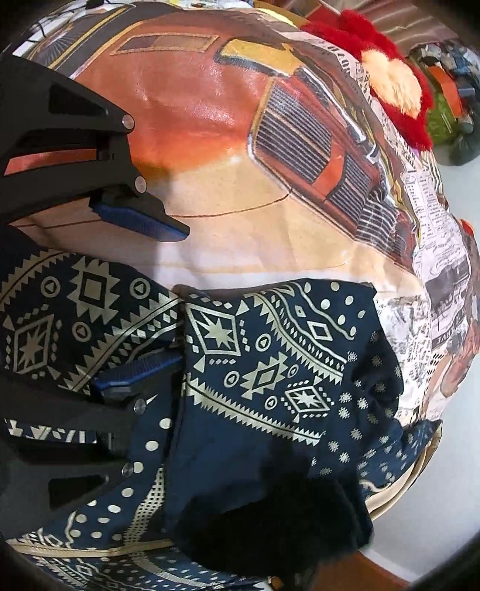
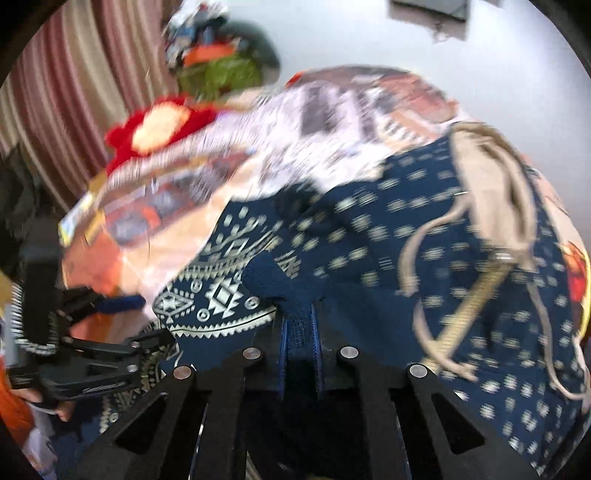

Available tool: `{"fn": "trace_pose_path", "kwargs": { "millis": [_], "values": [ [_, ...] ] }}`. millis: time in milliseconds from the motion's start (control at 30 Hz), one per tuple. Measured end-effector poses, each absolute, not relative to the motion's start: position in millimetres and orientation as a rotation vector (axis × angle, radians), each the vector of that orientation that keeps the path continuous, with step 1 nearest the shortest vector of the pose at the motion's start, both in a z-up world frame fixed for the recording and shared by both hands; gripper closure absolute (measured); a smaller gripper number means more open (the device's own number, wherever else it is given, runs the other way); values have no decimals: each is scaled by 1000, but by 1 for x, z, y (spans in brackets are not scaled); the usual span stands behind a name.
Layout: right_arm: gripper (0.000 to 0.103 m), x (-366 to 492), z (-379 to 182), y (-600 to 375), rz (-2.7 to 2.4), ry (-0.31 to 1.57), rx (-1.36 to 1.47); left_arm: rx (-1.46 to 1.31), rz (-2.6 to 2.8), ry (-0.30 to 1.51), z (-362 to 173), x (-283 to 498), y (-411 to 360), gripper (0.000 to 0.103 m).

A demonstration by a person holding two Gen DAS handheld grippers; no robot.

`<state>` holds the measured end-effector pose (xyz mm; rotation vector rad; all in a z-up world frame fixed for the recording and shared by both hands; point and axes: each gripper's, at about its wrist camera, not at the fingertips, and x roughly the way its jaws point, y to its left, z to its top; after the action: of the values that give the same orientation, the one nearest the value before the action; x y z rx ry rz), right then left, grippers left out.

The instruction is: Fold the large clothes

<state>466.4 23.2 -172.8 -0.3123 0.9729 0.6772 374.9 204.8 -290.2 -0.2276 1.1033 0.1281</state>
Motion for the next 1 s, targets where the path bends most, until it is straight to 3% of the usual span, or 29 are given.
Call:
{"fn": "trace_pose_path", "kwargs": {
  "millis": [267, 433, 633, 867, 1000],
  "values": [
    [95, 471, -108, -71, 576, 881, -134, -230, 196, 1104, -281, 375, 203, 42],
    [95, 465, -97, -131, 501, 889, -61, -227, 214, 1093, -269, 367, 196, 42],
    [95, 454, -126, -186, 402, 1003, -3, -200, 202, 1090, -259, 362, 180, 42],
    [94, 454, -179, -214, 318, 1297, 20, -109, 157, 1074, -243, 361, 146, 42],
    [94, 448, -178, -229, 323, 1312, 78, -44, 108, 1064, -232, 364, 121, 42]
  ]
}}
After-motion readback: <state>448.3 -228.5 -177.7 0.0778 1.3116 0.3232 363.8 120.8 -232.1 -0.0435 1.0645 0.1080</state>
